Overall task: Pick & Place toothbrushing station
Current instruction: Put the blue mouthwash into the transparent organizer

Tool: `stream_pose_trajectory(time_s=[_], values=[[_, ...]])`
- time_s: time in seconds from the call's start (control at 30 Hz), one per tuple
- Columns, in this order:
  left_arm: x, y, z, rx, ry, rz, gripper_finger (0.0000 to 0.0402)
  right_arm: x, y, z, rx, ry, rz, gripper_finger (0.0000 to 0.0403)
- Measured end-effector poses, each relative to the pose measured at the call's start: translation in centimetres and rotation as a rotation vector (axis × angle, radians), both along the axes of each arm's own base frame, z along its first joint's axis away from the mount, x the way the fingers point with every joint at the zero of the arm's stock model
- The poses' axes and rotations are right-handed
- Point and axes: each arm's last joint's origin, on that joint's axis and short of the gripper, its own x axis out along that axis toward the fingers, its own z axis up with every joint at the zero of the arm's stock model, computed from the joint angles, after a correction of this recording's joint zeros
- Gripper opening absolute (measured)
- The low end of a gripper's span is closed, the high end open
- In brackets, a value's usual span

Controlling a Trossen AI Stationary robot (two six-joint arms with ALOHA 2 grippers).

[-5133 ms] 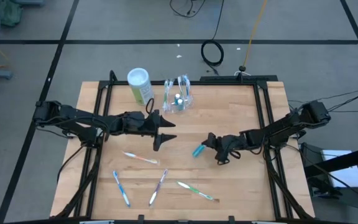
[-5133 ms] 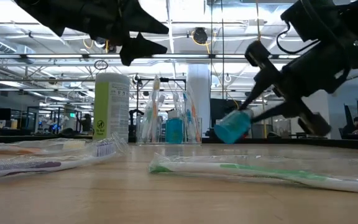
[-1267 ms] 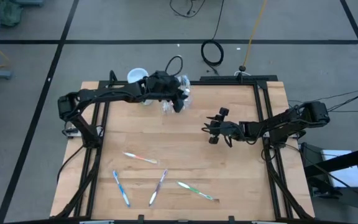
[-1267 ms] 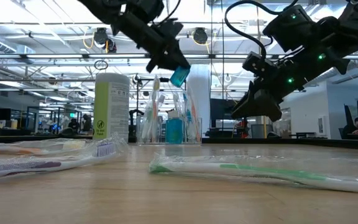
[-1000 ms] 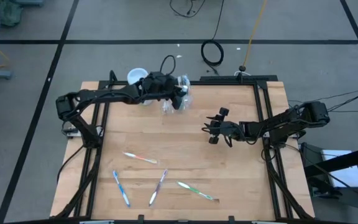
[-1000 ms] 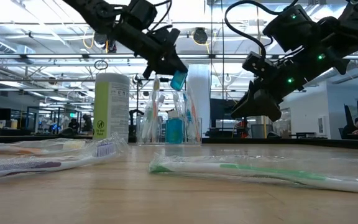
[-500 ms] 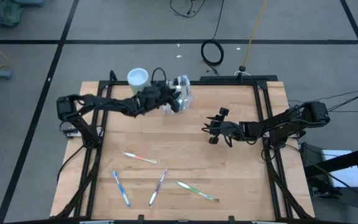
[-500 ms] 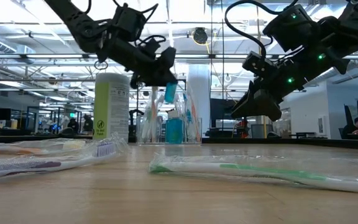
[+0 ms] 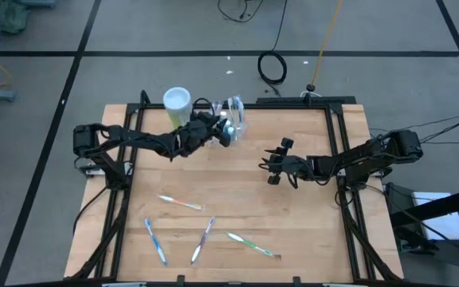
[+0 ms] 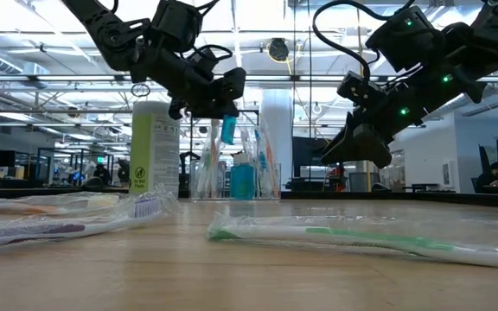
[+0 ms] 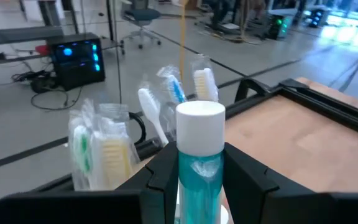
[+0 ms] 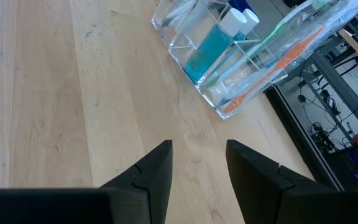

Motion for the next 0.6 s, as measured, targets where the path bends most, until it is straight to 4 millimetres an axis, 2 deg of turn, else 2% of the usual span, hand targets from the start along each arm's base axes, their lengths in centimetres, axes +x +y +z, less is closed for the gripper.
stream_pose_trajectory(time_s=[0.27, 0.6], values=[[0.4, -1.0, -0.4, -0.011, -0.038, 0.049, 0.0102, 0.0, 0.0, 0.0, 0.000, 0.000, 0.000, 0.0142], [1.6, -0.5, -3.3, 0.018, -0.047, 0.149, 0.0102, 0.0, 0.0, 0.1, 0.000, -0.007, 0.000, 0.0142]])
